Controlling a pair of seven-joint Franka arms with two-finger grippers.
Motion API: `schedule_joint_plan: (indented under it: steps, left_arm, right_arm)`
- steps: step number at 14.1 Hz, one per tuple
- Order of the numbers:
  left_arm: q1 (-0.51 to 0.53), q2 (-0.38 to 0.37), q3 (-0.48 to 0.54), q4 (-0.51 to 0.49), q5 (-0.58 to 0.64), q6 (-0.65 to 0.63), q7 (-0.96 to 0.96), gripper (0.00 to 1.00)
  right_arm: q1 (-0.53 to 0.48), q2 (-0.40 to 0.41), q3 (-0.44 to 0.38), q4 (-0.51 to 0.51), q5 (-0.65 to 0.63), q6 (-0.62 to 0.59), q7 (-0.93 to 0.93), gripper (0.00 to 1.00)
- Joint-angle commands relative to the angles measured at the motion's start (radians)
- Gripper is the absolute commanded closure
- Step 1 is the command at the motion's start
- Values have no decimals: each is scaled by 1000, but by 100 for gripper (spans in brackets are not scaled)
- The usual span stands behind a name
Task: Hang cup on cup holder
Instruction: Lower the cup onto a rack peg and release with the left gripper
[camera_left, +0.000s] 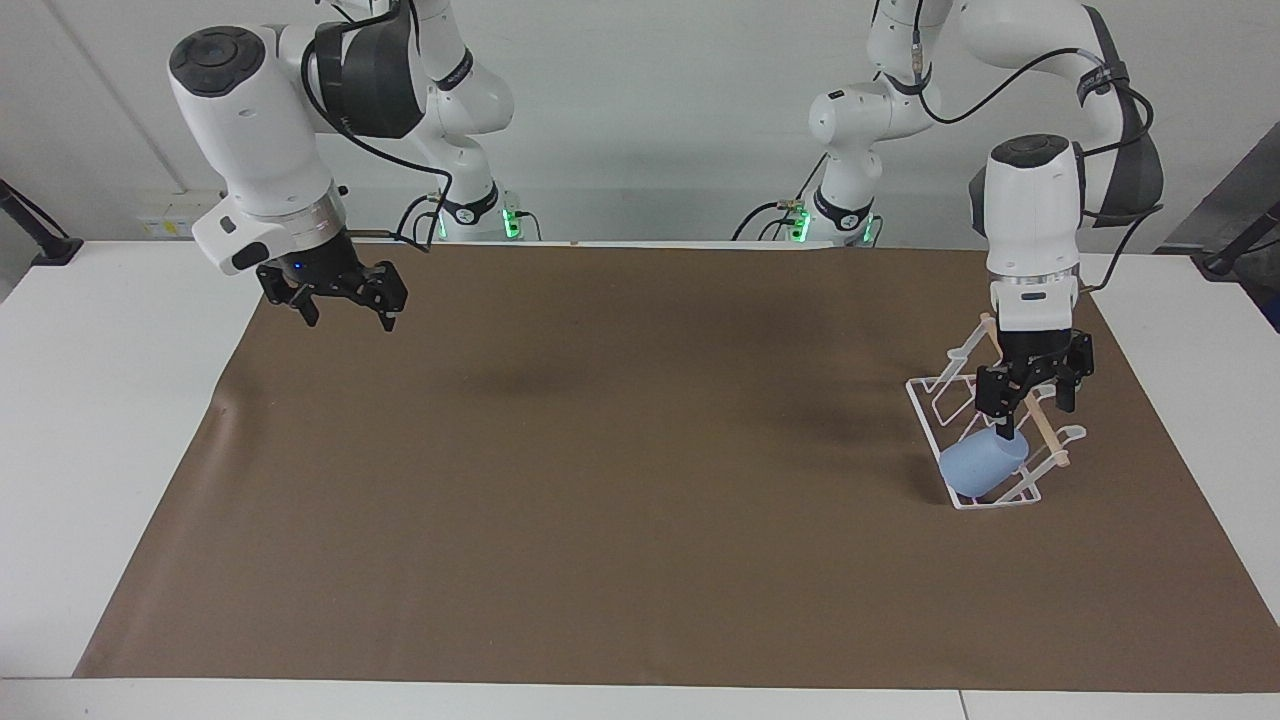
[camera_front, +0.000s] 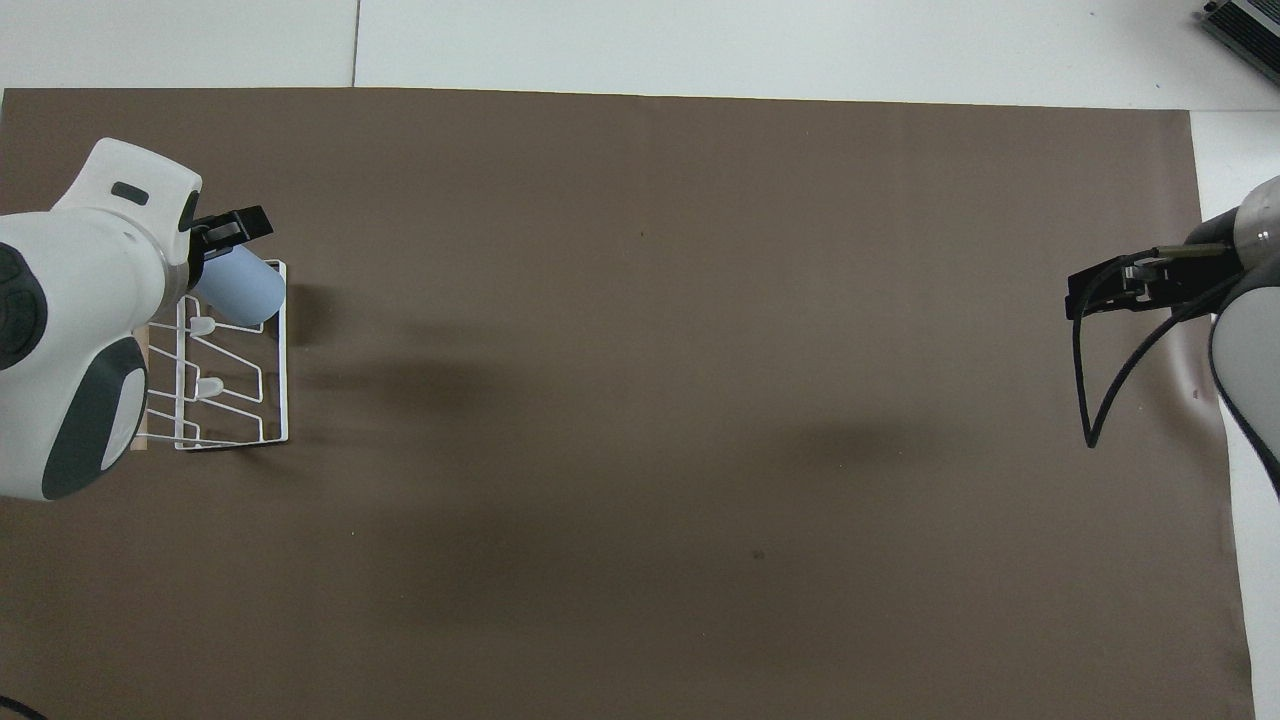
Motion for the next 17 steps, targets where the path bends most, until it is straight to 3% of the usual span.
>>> schedule_joint_plan:
  steps: [1, 4, 8, 14, 17]
  left_arm:
    - [-33, -37, 7, 110, -85, -226, 122, 0]
    - [-29, -37, 7, 232, -159, -434, 291, 0]
    - [-20, -39, 19, 305, -200, -603, 489, 0]
    - [65, -31, 27, 394, -326, -812, 743, 0]
    - [74, -25, 22, 435, -346, -848, 750, 0]
  right_arm:
    - [4, 5, -5, 7, 24, -2, -11, 0]
    - [8, -1, -6, 3, 24, -7, -16, 0]
    - [9, -10, -6, -22, 24, -15, -13, 0]
    - [11, -13, -8, -24, 24, -15, -11, 0]
    - [12, -13, -6, -24, 24, -16, -11, 0]
